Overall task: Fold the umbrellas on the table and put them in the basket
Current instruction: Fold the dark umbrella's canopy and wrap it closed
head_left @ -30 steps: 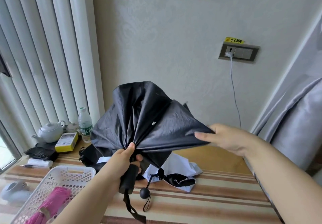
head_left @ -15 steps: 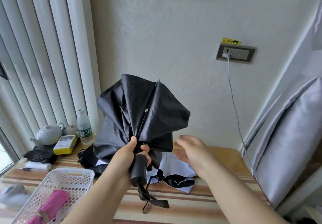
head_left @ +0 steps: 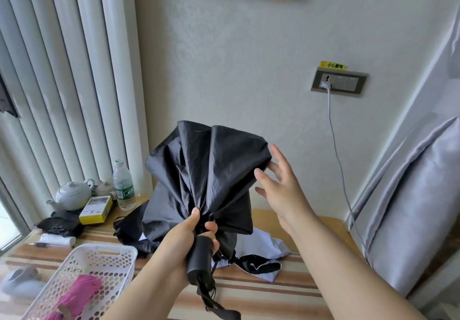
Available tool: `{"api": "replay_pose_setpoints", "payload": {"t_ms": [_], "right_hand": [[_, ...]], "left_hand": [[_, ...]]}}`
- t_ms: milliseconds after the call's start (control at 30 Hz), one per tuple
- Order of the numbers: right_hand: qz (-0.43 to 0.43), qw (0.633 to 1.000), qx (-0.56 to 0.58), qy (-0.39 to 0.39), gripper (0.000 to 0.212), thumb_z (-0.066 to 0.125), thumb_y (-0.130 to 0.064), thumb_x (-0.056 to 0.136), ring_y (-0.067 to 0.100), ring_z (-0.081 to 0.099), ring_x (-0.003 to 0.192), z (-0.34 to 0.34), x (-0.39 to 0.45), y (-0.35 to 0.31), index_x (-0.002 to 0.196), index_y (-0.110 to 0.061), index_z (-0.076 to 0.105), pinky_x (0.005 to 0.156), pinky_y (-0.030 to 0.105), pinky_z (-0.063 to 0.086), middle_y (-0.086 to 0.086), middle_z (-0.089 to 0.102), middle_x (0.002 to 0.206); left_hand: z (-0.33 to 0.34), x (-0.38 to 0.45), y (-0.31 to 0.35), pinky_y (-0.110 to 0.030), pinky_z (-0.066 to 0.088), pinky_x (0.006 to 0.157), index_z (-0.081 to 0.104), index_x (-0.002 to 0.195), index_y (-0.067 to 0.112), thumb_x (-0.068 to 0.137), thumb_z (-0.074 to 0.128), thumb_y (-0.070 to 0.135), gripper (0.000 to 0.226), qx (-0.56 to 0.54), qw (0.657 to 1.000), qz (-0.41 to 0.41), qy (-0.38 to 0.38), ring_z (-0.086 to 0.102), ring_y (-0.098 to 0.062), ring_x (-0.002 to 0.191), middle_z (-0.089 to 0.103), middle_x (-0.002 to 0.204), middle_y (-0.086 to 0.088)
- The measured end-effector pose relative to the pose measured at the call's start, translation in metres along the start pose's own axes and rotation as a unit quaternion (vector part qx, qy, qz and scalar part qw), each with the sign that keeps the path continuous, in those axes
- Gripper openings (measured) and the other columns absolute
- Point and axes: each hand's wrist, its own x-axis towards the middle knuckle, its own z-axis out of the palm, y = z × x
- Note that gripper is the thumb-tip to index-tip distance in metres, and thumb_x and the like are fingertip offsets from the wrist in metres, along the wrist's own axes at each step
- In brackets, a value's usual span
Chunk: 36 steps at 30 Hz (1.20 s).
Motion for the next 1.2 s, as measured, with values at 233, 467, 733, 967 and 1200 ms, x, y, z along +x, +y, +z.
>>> {"api": "replay_pose_setpoints", "payload": {"t_ms": [233, 467, 733, 967, 1200], "right_hand": [[0.052, 0.995, -0.032, 0.079, 0.085, 0.074, -0.015, 0.083, 0.009, 0.059, 0.092, 0.006, 0.009, -0.003, 0.149, -0.033, 0.024, 0.088, 0.031, 0.049, -0.005, 0.057, 0.105], [-0.041, 0.983, -0.151, 0.097, 0.053, 0.069, -0.014, 0.086, 0.010, 0.069, 0.073, 0.000, -0.005, -0.007, 0.135, -0.028, 0.051, 0.071, 0.021, 0.047, 0.000, 0.070, 0.069], [0.018, 0.986, 0.138, 0.087, 0.078, 0.055, -0.004, 0.095, 0.010, 0.069, 0.099, 0.006, -0.031, 0.028, 0.148, -0.046, 0.016, 0.092, 0.026, 0.051, -0.008, 0.073, 0.103], [0.057, 0.987, 0.001, 0.148, 0.060, 0.070, -0.006, 0.082, 0.015, 0.063, 0.101, 0.009, -0.015, 0.013, 0.132, -0.027, 0.046, 0.083, 0.035, 0.056, -0.007, 0.063, 0.112], [-0.017, 0.984, 0.140, 0.112, 0.072, 0.051, 0.011, 0.092, 0.006, 0.071, 0.090, 0.010, -0.026, 0.017, 0.147, -0.033, 0.035, 0.080, 0.026, 0.057, -0.007, 0.074, 0.098]], "left_hand": [[0.000, -0.002, -0.005, -0.026, 0.038, 0.052, 0.047, 0.101, 0.007, 0.098, 0.044, 0.040, 0.033, 0.052, 0.999, 0.010, 0.008, 0.042, -0.013, 0.037, 0.048, 0.061, -0.002], [0.001, -0.003, 0.003, -0.026, 0.036, 0.050, 0.046, 0.089, 0.009, 0.100, 0.040, 0.040, 0.033, 0.043, 0.997, 0.048, 0.053, 0.040, -0.015, 0.043, 0.042, 0.058, -0.002], [0.005, 0.005, 0.001, -0.021, 0.039, 0.039, 0.044, 0.087, 0.010, 0.101, 0.036, 0.042, 0.037, 0.055, 0.992, 0.082, 0.083, 0.038, -0.018, 0.047, 0.045, 0.051, 0.001], [0.005, 0.005, -0.007, -0.027, 0.036, 0.050, 0.046, 0.091, 0.010, 0.102, 0.035, 0.040, 0.034, 0.103, 0.987, 0.097, 0.075, 0.040, -0.016, 0.045, 0.047, 0.052, 0.003], [0.006, 0.007, -0.004, -0.028, 0.035, 0.055, 0.047, 0.085, 0.009, 0.102, 0.035, 0.037, 0.035, 0.097, 0.982, 0.130, 0.098, 0.041, -0.018, 0.049, 0.047, 0.054, 0.001]]}}
